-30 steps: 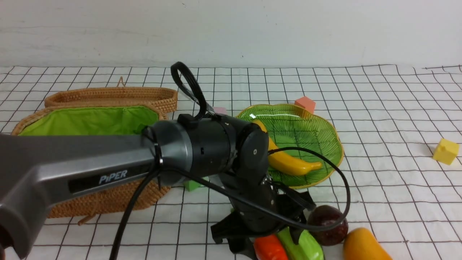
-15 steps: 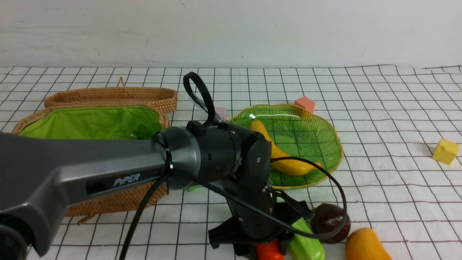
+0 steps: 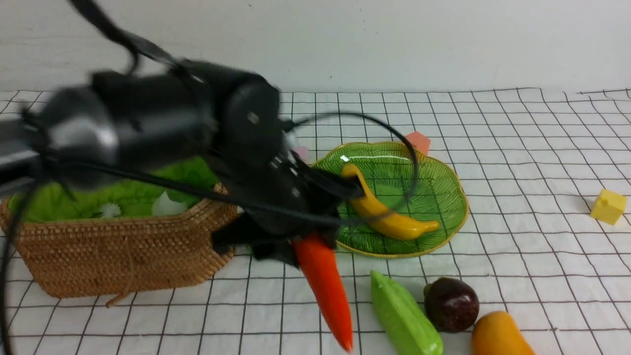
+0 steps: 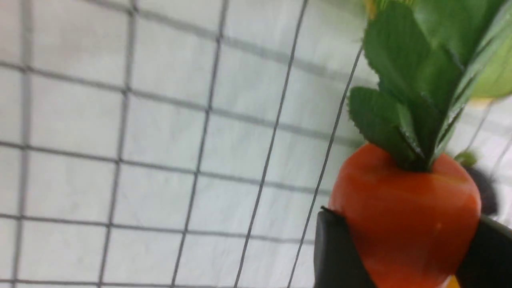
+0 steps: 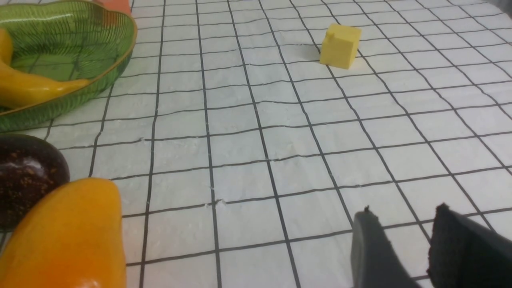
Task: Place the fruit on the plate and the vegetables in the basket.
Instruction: Use the left arm to grab a carrot and put it into the left basket
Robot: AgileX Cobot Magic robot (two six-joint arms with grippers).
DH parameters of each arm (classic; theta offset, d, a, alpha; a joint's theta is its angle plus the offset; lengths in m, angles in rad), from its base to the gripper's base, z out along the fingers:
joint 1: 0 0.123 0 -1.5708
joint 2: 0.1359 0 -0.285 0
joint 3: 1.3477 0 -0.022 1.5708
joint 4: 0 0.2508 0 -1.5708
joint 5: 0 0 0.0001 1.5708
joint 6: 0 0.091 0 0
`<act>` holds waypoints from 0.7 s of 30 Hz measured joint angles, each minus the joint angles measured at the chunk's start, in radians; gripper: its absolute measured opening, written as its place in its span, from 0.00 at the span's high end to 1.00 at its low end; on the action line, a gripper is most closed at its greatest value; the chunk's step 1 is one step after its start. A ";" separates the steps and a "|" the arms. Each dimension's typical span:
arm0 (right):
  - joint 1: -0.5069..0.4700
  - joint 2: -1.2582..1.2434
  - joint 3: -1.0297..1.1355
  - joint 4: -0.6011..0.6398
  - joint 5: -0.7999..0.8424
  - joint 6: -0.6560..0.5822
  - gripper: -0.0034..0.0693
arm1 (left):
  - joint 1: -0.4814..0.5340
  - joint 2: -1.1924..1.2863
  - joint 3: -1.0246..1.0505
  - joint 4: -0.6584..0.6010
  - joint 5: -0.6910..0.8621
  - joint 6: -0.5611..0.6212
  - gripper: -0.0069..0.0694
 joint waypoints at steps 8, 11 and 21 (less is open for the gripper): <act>0.000 0.000 0.000 0.000 0.000 0.000 0.62 | 0.412 -0.172 -0.001 0.069 0.029 -0.023 0.44; 0.000 0.000 0.000 0.000 0.000 0.000 0.62 | 0.500 -0.116 -0.001 0.070 0.027 -0.088 0.44; 0.000 0.000 0.000 0.000 0.000 0.000 0.62 | 0.596 -0.009 0.000 0.032 -0.006 -0.176 0.20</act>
